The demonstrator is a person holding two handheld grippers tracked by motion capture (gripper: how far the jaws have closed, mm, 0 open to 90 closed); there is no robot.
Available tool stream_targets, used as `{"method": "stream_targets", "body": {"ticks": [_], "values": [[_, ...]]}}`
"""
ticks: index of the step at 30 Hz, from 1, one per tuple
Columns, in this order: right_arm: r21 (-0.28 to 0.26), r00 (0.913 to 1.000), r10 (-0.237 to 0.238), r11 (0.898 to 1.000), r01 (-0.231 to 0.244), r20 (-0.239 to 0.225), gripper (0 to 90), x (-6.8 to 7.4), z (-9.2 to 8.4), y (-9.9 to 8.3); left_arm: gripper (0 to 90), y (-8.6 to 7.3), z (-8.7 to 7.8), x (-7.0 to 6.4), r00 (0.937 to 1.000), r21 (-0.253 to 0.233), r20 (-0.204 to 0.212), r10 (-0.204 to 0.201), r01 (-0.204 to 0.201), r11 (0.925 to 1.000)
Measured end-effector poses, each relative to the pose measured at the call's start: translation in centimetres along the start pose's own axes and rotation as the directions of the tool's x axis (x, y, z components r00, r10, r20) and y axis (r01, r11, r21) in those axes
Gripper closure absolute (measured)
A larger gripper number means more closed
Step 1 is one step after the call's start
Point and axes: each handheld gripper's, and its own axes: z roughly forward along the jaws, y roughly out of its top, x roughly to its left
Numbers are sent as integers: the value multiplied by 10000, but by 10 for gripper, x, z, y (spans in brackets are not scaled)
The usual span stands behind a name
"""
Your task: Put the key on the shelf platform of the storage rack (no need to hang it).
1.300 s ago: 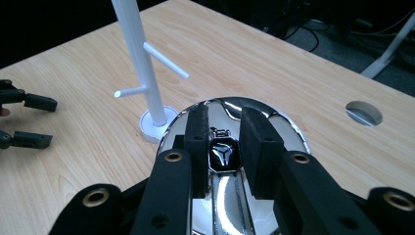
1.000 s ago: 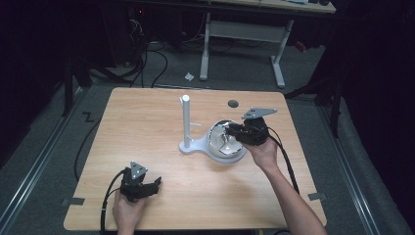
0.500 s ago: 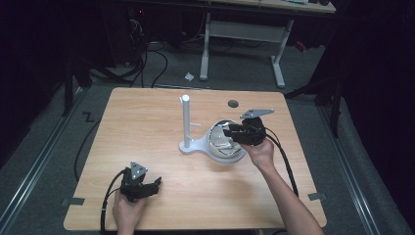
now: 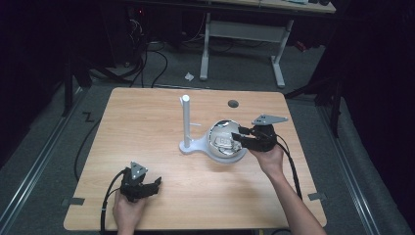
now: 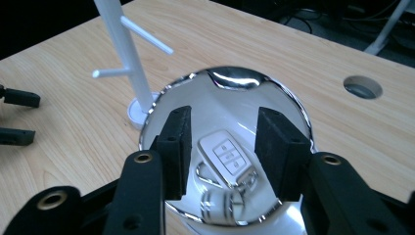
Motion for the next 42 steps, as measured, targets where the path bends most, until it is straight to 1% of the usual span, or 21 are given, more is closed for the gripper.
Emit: {"method": "stream_targets", "body": {"ticks": [2, 5, 8, 12, 13, 16, 18, 20, 21, 27, 30, 36, 42], "values": [[79, 9998, 177, 9998, -178, 116, 567, -5, -3, -4, 237, 0, 0, 0, 10000, 2, -2, 2, -2, 10000], [7, 9992, 272, 9996, -272, 276, 561, -9, -9, -7, 237, 0, 0, 0, 10000, 3, 0, 4, -4, 10000], [-314, 9986, 389, 9988, -377, 366, 561, -10, -17, -11, 237, 0, 0, 0, 10000, 2, -2, 2, -2, 10000], [-189, 9977, 484, 9987, -476, 474, 561, -14, -22, -17, 237, 0, 0, 0, 10000, 3, -2, 5, -5, 10000], [-278, 9972, 545, 9982, -531, 517, 561, -15, -24, -19, 237, 0, 0, 0, 10000, 3, -1, 4, -4, 10000], [-345, 9959, 763, 9966, -747, 493, 561, -18, -28, -25, 237, 0, 0, 0, 10000, 4, -3, 5, -5, 10000], [-267, 9951, 813, 9964, -799, 569, 561, -21, -30, -28, 237, 0, 0, 0, 10000, 2, -2, 4, -4, 10000], [-422, 9944, 872, 9955, -848, 603, 561, -23, -34, -30, 237, 0, 0, 0, 10000, 0, -2, 2, -2, 10000], [-449, 9936, 964, 9946, -938, 591, 561, -23, -36, -31, 237, 0, 0, 0, 10000, 2, -2, 3, -3, 10000], [-560, 9908, 1156, 9921, -1118, 700, 561, -29, -46, -40, 237, 0, 0, 0, 10000, 1, -2, 4, -4, 10000], [-665, 9895, 1261, 9904, -1214, 711, 561, -30, -50, -44, 237, 0, 0, 0, 10000, 1, -2, 1, -1, 10000], [-685, 9862, 1455, 9877, -1403, 787, 558, -33, -57, -53, 237, 0, 0, 0, 10000, -2, -2, 2, -2, 10000], [-844, 9851, 1534, 9856, -1467, 783, 558, -33, -64, -60, 237, 0, 0, 0, 10000, 0, -3, 3, -3, 10000]]}}
